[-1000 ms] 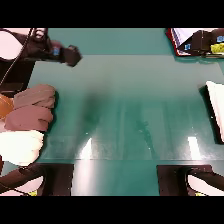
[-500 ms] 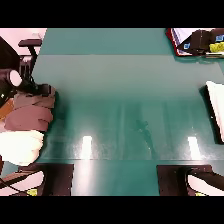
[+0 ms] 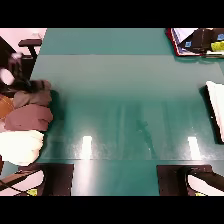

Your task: Fold the shirts.

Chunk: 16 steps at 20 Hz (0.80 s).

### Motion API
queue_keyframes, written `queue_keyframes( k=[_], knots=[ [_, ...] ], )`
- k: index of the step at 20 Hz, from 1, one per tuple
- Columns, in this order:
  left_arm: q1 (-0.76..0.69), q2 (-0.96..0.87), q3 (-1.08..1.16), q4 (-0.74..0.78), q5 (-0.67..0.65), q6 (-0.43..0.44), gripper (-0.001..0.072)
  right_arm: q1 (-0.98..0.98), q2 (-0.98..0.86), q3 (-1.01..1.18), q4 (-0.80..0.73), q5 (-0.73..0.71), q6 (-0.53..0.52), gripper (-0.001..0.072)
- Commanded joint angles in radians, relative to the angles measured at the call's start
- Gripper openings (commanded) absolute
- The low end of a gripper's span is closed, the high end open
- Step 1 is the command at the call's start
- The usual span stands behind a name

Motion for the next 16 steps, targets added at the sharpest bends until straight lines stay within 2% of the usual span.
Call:
queue_keyframes(
  k=[1, 4, 7, 9, 11, 16],
  knots=[
    [0.002, 0.160, 0.206, -0.072, -0.069, 0.037, 0.0025, -0.030, 0.057, 0.001, -0.001, -0.094, 0.000, 0.0017],
    [0.001, 0.289, 0.426, -0.219, -0.144, 0.163, 0.0023, -0.068, 0.119, 0.001, -0.001, -0.159, 0.000, 0.0016],
    [0.001, 0.310, 0.586, -0.334, -0.247, 0.193, 0.0022, -0.093, 0.158, 0.001, 0.000, -0.183, 0.000, 0.0017],
    [-0.021, 0.309, 0.602, -0.389, -0.268, 0.194, 0.0022, -0.098, 0.172, 0.001, -0.002, -0.188, 0.000, 0.0017],
    [-0.125, 0.278, 0.600, -0.375, -0.279, 0.193, 0.0021, -0.098, 0.174, 0.002, -0.001, -0.187, 0.000, 0.0017],
    [-0.538, 0.089, 0.562, -0.357, -0.350, 0.177, 0.0022, -0.098, 0.174, 0.002, 0.000, -0.177, 0.000, 0.0017]
  ],
)
